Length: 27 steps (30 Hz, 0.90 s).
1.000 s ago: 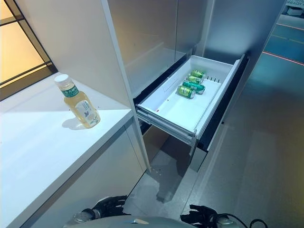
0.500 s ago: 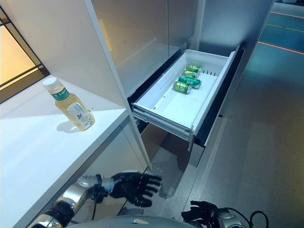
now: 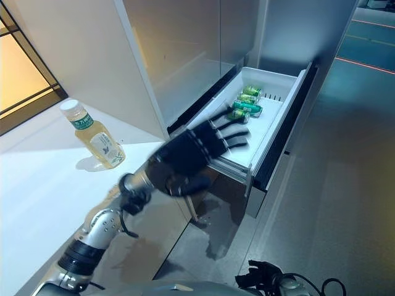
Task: Put drinks into fridge and close the fridge
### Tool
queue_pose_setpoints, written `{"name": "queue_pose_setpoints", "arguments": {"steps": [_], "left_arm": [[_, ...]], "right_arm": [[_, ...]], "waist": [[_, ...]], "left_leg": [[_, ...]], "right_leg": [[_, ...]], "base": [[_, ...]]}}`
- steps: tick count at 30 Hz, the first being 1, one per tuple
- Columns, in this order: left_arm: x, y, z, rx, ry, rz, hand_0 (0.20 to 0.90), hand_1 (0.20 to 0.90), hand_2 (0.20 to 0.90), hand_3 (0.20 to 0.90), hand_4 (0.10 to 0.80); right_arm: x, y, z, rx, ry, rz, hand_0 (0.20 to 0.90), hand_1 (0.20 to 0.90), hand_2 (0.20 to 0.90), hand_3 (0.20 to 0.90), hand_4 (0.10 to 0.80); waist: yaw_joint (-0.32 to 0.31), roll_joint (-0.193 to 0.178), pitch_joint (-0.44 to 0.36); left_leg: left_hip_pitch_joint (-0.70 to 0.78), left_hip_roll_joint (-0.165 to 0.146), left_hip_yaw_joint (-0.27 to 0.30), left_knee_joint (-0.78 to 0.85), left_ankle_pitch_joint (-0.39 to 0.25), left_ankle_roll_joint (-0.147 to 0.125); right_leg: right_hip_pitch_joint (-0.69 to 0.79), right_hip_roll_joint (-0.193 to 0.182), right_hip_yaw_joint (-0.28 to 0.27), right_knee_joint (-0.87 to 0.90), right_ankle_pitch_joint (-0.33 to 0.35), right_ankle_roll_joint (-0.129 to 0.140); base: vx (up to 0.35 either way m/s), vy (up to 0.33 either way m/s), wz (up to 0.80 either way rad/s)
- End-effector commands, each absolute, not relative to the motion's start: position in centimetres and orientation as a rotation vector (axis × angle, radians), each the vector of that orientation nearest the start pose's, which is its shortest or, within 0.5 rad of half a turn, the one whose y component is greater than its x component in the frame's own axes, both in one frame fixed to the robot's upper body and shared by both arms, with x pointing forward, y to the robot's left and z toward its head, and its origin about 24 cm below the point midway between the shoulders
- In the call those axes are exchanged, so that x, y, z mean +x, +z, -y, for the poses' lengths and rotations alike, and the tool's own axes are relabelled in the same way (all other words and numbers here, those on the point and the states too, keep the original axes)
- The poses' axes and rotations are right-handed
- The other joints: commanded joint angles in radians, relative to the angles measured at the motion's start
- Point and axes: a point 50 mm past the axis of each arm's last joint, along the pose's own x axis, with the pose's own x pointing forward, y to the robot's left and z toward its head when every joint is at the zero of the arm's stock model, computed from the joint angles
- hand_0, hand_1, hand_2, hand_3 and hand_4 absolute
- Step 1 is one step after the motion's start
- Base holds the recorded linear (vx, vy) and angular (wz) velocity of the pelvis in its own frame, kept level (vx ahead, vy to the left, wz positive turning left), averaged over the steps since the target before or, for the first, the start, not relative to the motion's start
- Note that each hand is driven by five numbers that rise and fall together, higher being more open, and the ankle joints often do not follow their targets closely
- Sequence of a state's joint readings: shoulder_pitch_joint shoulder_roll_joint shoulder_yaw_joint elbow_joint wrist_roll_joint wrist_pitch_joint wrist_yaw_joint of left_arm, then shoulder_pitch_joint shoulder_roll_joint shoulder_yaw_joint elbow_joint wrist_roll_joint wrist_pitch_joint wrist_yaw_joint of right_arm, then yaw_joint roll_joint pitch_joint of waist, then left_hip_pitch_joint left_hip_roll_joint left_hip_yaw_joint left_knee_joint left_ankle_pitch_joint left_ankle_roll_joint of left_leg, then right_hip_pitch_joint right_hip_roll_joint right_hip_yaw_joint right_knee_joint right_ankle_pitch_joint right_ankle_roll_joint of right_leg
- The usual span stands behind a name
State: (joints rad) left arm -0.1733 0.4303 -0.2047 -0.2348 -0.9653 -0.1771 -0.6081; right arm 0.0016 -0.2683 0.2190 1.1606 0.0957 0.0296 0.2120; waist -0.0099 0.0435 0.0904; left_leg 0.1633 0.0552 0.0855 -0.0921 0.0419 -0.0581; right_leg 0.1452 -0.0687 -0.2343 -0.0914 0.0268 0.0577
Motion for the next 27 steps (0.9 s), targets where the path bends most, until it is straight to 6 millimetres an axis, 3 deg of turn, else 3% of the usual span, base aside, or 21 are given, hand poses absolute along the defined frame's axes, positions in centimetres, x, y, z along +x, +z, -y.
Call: {"name": "queue_pose_setpoints", "arguments": {"steps": [1, 4, 10, 18, 27], "left_arm": [[22.3, 23.9, -18.2, -0.166, -0.483, 1.181, 0.900, 0.900, 0.900, 0.900, 0.800], [20.9, 25.1, -18.8, -0.014, -0.273, 1.326, 0.900, 0.900, 0.900, 0.900, 0.800], [20.1, 26.0, -18.8, 0.120, -0.060, 1.443, 0.900, 0.900, 0.900, 0.900, 0.800], [22.1, 25.4, -19.7, 0.168, 0.060, 1.312, 0.900, 0.900, 0.900, 0.900, 0.800], [23.6, 22.8, -21.9, 0.168, 0.219, 1.113, 0.900, 0.900, 0.900, 0.900, 0.800]], "right_arm": [[7.3, -16.8, 20.6, -0.185, 0.232, -1.279, 0.900, 0.900, 0.900, 0.900, 0.800], [6.9, -16.9, 20.3, -0.180, 0.232, -1.280, 0.900, 0.900, 0.900, 0.900, 0.800], [7.0, -17.0, 19.8, -0.201, 0.242, -1.275, 0.900, 0.900, 0.900, 0.900, 0.800], [7.2, -16.9, 20.1, -0.220, 0.264, -1.276, 0.900, 0.900, 0.900, 0.900, 0.800], [7.6, -16.7, 20.8, -0.232, 0.263, -1.282, 0.900, 0.900, 0.900, 0.900, 0.800]], "waist": [[0.021, -0.029, -0.045], [0.028, -0.034, -0.052], [0.033, -0.038, -0.055], [0.033, -0.040, -0.059], [0.043, -0.040, -0.051]], "left_leg": [[-0.014, -0.094, -0.035, 0.005, -0.112, 0.085], [-0.017, -0.095, -0.044, 0.005, -0.110, 0.083], [-0.015, -0.095, -0.053, 0.005, -0.111, 0.082], [-0.011, -0.094, -0.052, 0.005, -0.109, 0.078], [-0.005, -0.097, -0.059, 0.008, -0.108, 0.079]], "right_leg": [[-0.018, 0.064, 0.054, 0.061, -0.090, 0.002], [-0.019, 0.066, 0.049, 0.066, -0.097, -0.002], [-0.017, 0.067, 0.047, 0.077, -0.107, -0.007], [-0.013, 0.069, 0.047, 0.083, -0.112, -0.007], [-0.007, 0.069, 0.045, 0.097, -0.120, -0.010]], "base": [[0.000, 0.000, 0.00], [0.017, 0.005, 0.10], [0.007, 0.009, 0.13], [0.000, 0.000, 0.00], [0.000, 0.000, 0.00]]}}
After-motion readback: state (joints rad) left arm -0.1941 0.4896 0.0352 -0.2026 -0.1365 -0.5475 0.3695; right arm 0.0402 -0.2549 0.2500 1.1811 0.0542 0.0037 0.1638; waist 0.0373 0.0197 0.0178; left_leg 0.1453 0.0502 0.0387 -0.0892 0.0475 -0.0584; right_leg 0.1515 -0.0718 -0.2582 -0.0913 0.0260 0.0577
